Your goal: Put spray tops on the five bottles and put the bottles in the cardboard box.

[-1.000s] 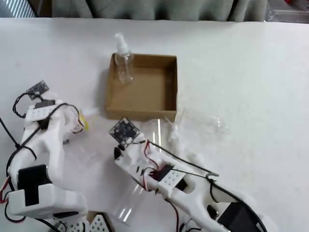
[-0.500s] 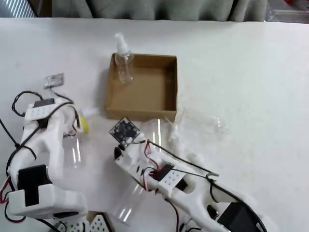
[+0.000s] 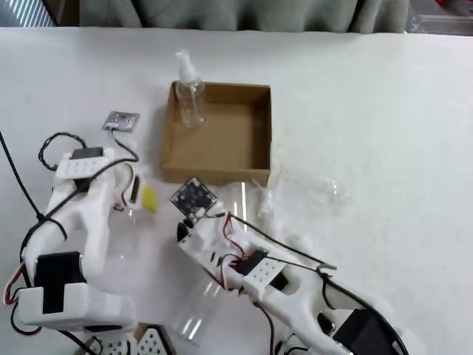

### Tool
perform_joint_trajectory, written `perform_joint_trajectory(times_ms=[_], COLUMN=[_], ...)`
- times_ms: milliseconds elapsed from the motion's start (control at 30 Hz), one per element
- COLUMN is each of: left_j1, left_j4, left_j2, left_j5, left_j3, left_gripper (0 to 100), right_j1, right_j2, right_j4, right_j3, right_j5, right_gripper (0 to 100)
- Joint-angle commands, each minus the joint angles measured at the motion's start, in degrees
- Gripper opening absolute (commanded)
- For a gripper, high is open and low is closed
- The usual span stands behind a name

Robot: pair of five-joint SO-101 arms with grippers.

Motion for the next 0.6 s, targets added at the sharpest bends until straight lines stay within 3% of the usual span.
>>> perform_joint_trajectory(times_ms=[0,233,567], left_j1=[0.6,0.6,0.9], left_j4=[2.5,7.4,2.0], left_j2=[-0.8,-0.7,-0.3], left_j5=[-0.5,-0.5,-0.6], left_j3=[-3.4,-7.0,-4.4], left_gripper=[31,31,31], right_j1=[0.5,0.5,0.5], right_j2=[-1.8,-1.8,-1.8], right_j4=[0.4,0.4,0.4], right_j3=[-0.4,-0.4,-0.4], right_j5=[-0.1,-0.1,-0.1], right_gripper=[1.5,1.5,1.5])
